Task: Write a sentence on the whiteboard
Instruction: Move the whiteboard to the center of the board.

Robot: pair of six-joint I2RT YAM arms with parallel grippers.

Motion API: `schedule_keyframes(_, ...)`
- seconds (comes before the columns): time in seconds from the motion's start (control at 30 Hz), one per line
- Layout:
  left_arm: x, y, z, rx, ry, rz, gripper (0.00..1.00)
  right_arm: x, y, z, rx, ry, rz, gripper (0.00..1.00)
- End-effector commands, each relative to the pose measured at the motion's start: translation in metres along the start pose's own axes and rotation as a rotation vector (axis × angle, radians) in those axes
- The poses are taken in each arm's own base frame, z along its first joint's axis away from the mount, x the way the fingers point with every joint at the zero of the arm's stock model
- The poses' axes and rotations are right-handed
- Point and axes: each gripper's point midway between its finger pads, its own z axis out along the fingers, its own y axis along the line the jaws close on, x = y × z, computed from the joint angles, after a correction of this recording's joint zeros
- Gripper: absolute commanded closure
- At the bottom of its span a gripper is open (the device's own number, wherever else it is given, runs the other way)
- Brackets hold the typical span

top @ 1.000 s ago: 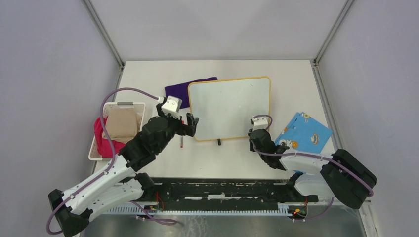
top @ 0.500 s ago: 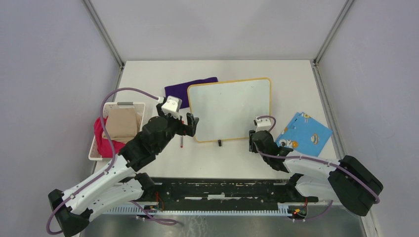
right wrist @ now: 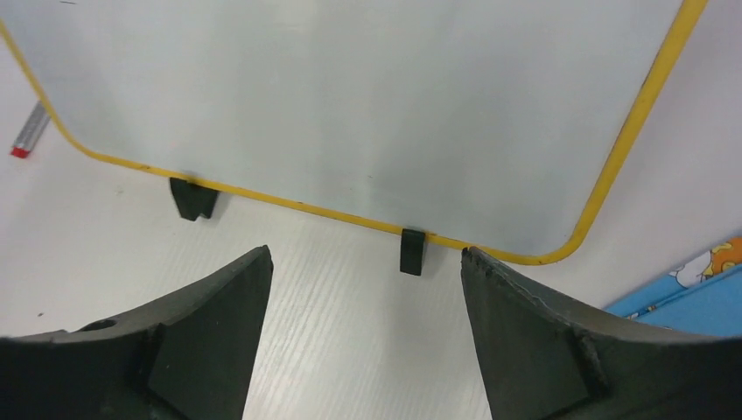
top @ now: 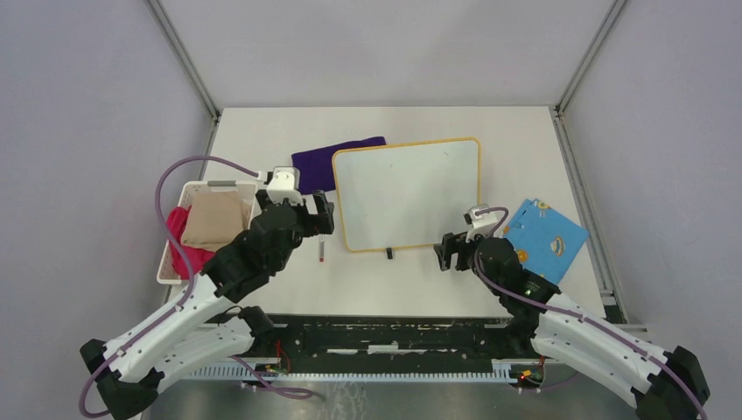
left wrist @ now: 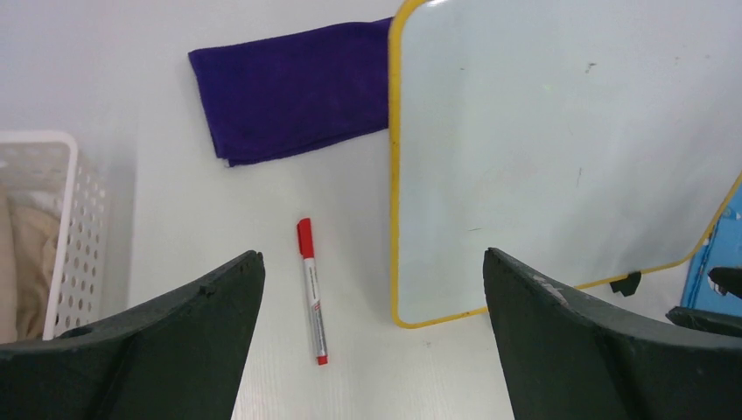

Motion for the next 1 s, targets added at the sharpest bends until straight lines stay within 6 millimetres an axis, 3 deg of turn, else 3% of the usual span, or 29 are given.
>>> schedule_keyframes(0.0,-0.015,0.023,-0.021,-0.127,-0.011,-0.168,0.0,-0.023,0.015,-0.017,-0.114,-0.059,-0.087,0.15)
schedule_keyframes(0.23,-0.027,0.038,-0.033,-0.204,-0.021,-0.21,0.0,-0.073,0.007,-0.03,-0.062,-0.252,-0.095,0.17)
schedule_keyframes(0.37,-0.027,0.019,-0.023,-0.108,-0.029,-0.181,0.0,-0.097,-0.004,-0.036,0.012,-0.339,-0.043,0.18)
schedule_keyframes(0.5,-0.023,0.005,-0.015,-0.063,-0.018,-0.22,0.0,-0.069,-0.006,-0.024,0.032,-0.184,-0.102,0.19)
schedule_keyframes(0.57,-0.012,0.001,-0.009,-0.062,0.013,-0.242,0.0,-0.045,-0.006,-0.017,0.014,-0.122,-0.109,0.21)
schedule_keyframes(0.7,0.01,-0.015,-0.001,0.011,0.058,-0.259,0.0,-0.013,-0.006,-0.012,-0.015,-0.091,-0.065,0.24)
schedule_keyframes(0.97,0.011,-0.029,0.012,0.092,0.038,-0.254,0.0,0.027,-0.018,-0.002,0.028,-0.013,-0.07,0.29)
